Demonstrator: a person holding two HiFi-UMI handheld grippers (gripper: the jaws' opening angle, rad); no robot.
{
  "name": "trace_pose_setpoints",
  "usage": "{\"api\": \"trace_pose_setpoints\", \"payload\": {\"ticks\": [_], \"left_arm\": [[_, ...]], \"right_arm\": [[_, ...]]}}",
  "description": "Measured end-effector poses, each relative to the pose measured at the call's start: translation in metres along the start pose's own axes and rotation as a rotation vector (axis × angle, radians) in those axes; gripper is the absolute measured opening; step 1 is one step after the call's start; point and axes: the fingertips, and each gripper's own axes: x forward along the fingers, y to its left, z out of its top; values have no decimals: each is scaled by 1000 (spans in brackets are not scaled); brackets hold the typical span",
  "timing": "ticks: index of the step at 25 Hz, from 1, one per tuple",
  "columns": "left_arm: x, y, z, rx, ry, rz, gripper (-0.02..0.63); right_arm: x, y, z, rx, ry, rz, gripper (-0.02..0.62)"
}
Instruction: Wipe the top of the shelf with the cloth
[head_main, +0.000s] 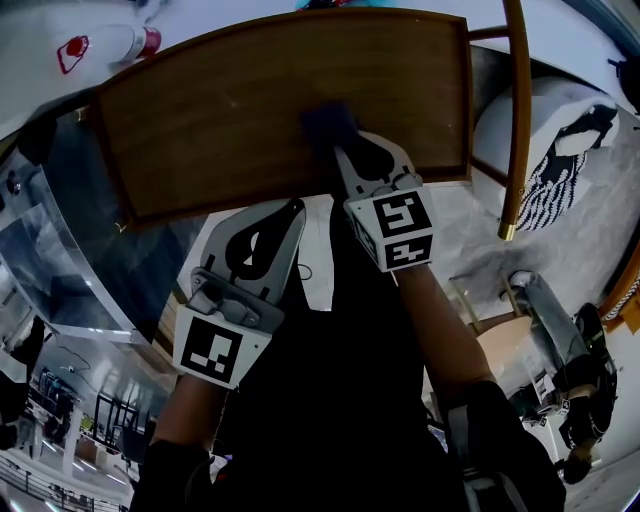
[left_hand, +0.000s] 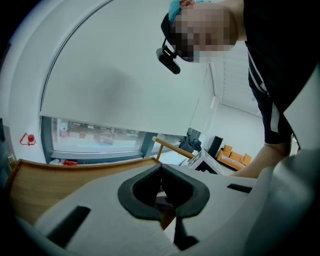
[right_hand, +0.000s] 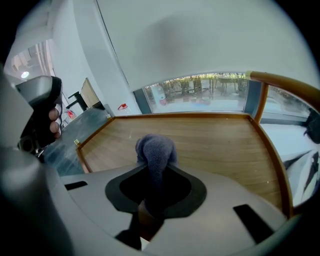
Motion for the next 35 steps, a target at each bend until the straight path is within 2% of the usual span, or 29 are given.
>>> {"api": "trace_pose_setpoints", "payload": {"ticks": [18, 35], "left_arm": [[38, -35, 26, 59, 9, -68, 20], [38, -50, 50, 107, 5, -96, 20]], "right_arm": [[-51, -84, -22, 41, 20, -148, 66], [-80, -118, -26, 69, 29, -261, 66]]}}
